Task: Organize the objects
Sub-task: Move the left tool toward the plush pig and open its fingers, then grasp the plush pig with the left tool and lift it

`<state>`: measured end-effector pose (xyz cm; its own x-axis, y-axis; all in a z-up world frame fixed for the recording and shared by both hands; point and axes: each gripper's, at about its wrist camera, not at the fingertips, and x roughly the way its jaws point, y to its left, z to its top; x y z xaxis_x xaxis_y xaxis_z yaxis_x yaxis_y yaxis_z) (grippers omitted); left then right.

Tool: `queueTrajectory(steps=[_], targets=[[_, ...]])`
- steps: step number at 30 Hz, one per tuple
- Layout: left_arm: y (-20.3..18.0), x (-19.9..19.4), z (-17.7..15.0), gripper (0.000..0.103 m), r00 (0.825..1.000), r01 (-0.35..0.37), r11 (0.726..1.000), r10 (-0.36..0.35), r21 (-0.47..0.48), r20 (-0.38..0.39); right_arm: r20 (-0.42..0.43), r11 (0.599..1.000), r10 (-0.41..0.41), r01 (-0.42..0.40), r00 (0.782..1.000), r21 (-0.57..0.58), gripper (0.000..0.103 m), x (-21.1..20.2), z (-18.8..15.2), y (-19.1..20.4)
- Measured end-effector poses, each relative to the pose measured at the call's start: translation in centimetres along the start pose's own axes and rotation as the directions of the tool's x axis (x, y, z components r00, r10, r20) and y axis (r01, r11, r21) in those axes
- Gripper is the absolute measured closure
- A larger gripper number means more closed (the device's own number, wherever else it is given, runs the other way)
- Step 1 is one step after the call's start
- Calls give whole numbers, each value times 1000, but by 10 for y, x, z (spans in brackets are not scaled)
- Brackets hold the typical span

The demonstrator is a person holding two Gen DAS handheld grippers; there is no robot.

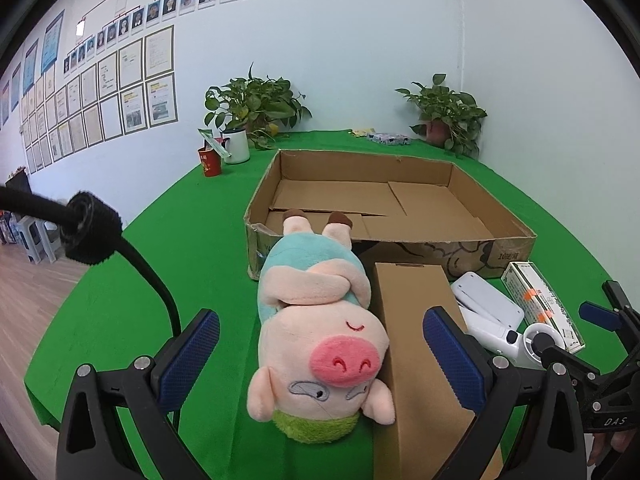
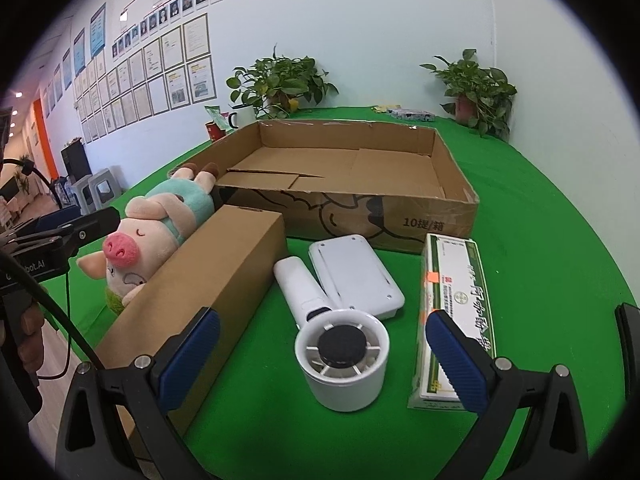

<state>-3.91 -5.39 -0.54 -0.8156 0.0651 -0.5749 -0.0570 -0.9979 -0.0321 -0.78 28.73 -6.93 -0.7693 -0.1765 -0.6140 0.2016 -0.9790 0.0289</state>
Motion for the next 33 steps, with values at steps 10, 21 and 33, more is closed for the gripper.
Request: queueTrajectory(steps=[10, 21, 33], targets=[[22, 26, -2, 0, 991, 104, 994, -108, -45, -84, 34, 980, 183, -180, 982, -87, 1, -8, 15, 27], [28, 74, -30, 12, 959, 154, 980, -178, -125, -220, 56, 921, 365, -351, 929, -172, 1, -19, 46, 47], [50, 63, -38, 35, 948, 217, 961, -250, -172, -196, -27, 894, 431, -431, 902, -124, 1, 3, 83, 64]])
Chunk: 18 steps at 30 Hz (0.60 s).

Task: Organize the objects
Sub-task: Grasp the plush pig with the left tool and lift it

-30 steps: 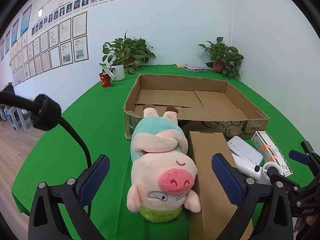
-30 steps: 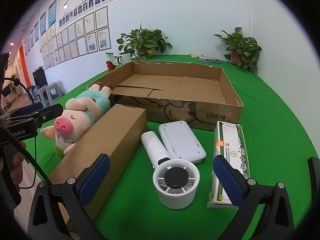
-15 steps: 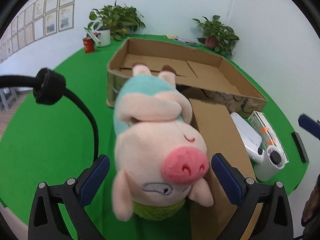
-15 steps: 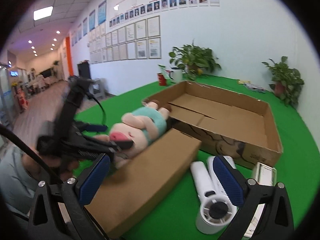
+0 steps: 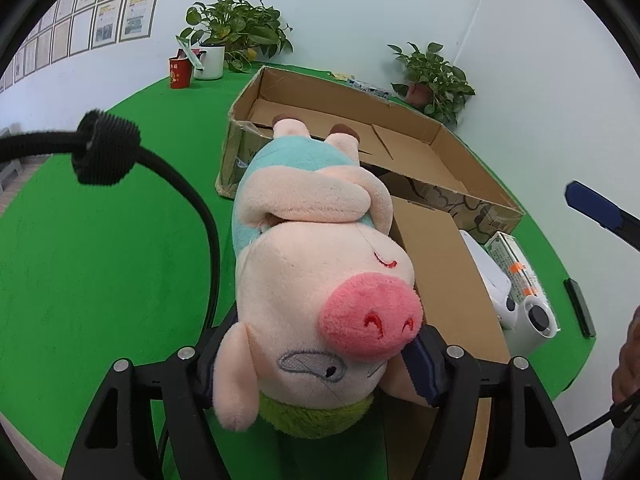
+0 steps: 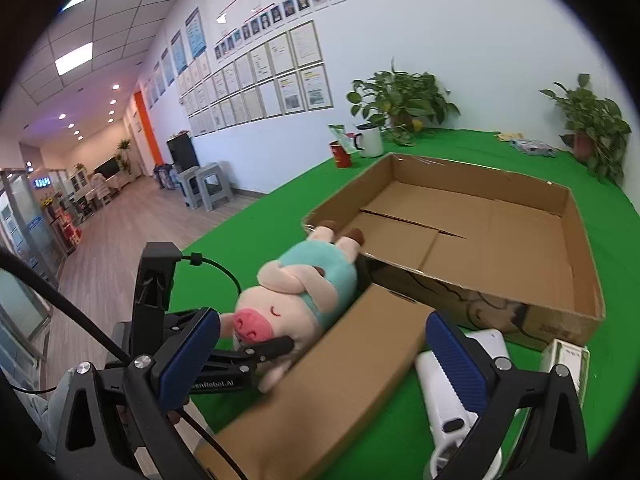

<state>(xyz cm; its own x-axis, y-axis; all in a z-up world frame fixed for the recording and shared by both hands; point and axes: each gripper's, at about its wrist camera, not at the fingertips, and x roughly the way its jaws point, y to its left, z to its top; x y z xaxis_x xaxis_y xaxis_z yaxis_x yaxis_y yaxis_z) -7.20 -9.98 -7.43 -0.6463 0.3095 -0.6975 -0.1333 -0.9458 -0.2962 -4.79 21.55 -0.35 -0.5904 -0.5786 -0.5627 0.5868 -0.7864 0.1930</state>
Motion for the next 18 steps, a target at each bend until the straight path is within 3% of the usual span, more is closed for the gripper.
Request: queueTrajectory(steps=[8, 13, 18], targets=[[28, -48, -23, 35, 1000, -11, 999, 11, -39, -12, -103, 992, 125, -124, 987, 16, 1, 44, 14, 21], [41, -71, -42, 35, 1000, -23, 998, 22, -53, -12, -185, 980, 197, -191, 963, 48, 1, 80, 17, 31], [45, -84, -50, 35, 1000, -22, 998, 22, -57, -12, -293, 973, 226, -202, 929, 108, 1, 119, 12, 36]])
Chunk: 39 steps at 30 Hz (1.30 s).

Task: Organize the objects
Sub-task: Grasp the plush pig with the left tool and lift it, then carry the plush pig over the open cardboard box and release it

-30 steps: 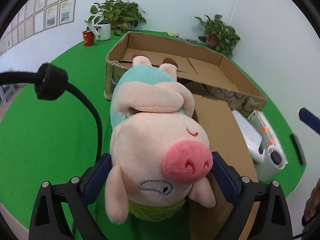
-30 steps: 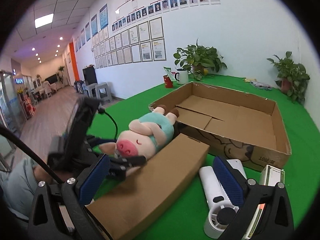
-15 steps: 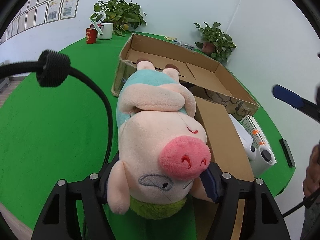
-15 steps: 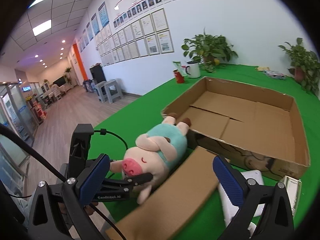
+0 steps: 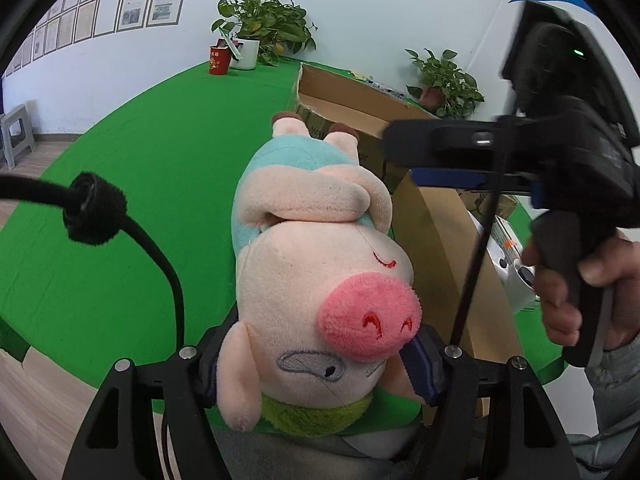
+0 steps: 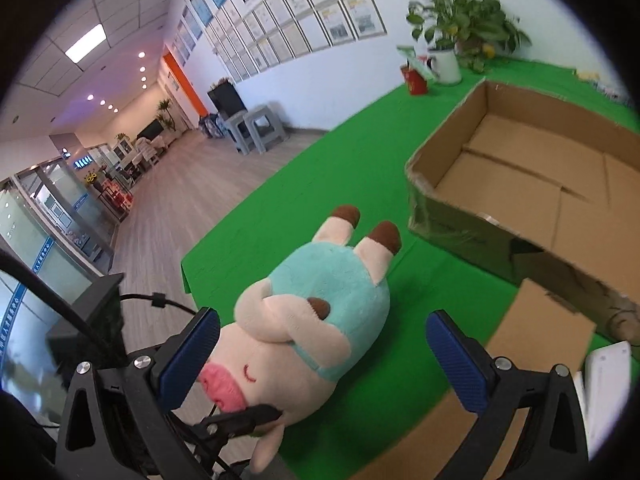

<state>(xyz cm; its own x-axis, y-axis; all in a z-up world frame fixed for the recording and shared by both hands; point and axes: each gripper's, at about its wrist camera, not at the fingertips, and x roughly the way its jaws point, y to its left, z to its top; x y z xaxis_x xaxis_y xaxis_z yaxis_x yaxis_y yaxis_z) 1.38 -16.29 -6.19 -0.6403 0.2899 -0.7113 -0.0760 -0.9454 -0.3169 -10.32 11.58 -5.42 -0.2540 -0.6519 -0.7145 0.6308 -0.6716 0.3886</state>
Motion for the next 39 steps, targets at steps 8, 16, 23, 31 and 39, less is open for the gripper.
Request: queueTrajectory(steps=[8, 16, 23, 31, 39], targets=[[-10, -2, -7, 36, 1000, -13, 1000, 12, 23, 9, -125, 998, 27, -20, 992, 55, 1, 35, -4, 13], [-16, -6, -15, 37, 1000, -9, 1000, 8, 24, 27, -107, 996, -81, 76, 991, -52, 10, 35, -15, 32], [-25, -18, -18, 39, 998, -31, 998, 27, 57, 65, -34, 996, -73, 71, 997, -53, 21, 36, -13, 33], [-56, -35, 14, 39, 989, -55, 984, 30, 168, 145, 135, 990, -102, 114, 986, -88, 27, 8, 13, 38], [-105, -49, 80, 39, 957, -27, 957, -59, 289, 285, 350, 961, -187, 246, 918, -129, 30, -60, 63, 29]])
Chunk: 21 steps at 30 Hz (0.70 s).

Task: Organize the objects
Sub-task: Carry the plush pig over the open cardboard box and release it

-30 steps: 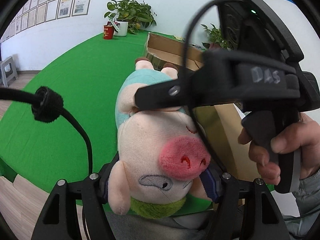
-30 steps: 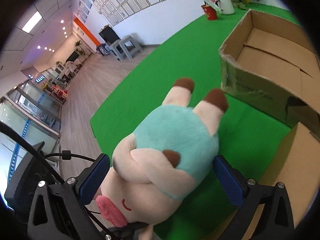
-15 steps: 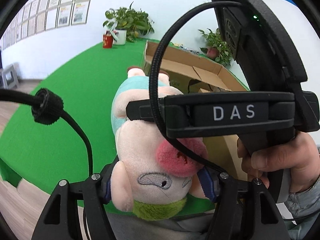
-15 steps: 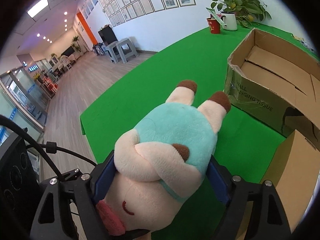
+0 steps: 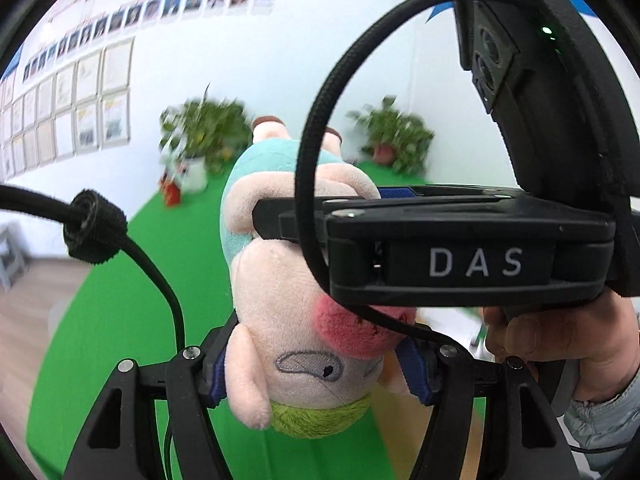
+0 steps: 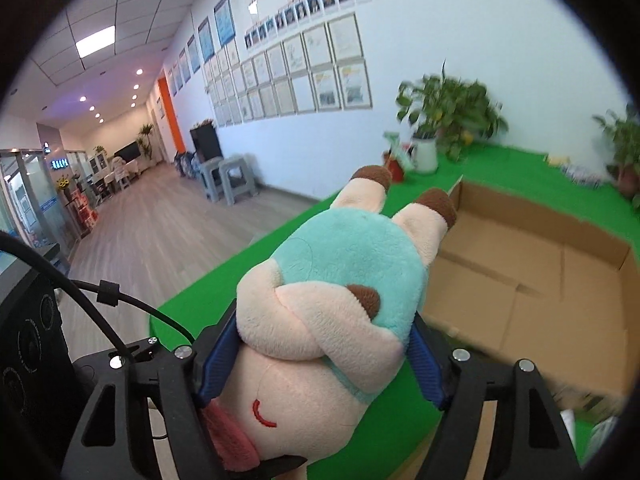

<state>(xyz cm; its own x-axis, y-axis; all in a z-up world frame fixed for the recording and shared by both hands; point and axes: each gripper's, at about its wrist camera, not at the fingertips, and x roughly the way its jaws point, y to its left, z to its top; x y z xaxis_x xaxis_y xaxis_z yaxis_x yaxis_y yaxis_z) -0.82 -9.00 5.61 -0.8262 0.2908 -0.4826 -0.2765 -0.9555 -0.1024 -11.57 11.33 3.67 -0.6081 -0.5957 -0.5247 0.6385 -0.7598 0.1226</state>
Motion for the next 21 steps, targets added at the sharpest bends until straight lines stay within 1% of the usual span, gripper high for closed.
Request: queueTrajectory(steps=[5, 8, 12, 13, 14, 15, 16, 18, 19, 21], targets=[[-15, 3, 46, 39, 995, 25, 998, -31, 59, 99, 115, 994, -81, 88, 990, -58, 31, -26, 40, -14], [-22, 10, 68, 39, 991, 40, 995, -50, 87, 127, 158, 990, -113, 125, 981, -69, 31, -33, 60, -24], [-25, 21, 96, 39, 980, 91, 992, -106, 91, 167, 203, 985, -146, 161, 968, -59, 31, -43, 80, -37], [-26, 24, 102, 39, 979, 97, 991, -112, 94, 169, 213, 984, -154, 169, 965, -54, 31, -46, 81, -39], [-29, 42, 114, 39, 979, 100, 990, -115, 96, 167, 222, 983, -162, 177, 962, -51, 31, -47, 85, -42], [-32, 52, 123, 39, 979, 104, 990, -119, 98, 164, 228, 982, -169, 185, 959, -48, 31, -47, 88, -46], [-41, 46, 126, 39, 979, 109, 989, -124, 98, 163, 231, 981, -175, 190, 957, -46, 31, -45, 89, -51], [-50, 58, 135, 39, 980, 119, 989, -132, 92, 152, 227, 981, -178, 191, 957, -35, 31, -38, 95, -59], [-59, 77, 146, 39, 980, 125, 988, -137, 86, 142, 223, 981, -181, 192, 958, -30, 31, -36, 95, -62], [-59, 92, 154, 39, 983, 133, 988, -141, 73, 120, 207, 981, -186, 193, 960, -16, 31, -29, 94, -70]])
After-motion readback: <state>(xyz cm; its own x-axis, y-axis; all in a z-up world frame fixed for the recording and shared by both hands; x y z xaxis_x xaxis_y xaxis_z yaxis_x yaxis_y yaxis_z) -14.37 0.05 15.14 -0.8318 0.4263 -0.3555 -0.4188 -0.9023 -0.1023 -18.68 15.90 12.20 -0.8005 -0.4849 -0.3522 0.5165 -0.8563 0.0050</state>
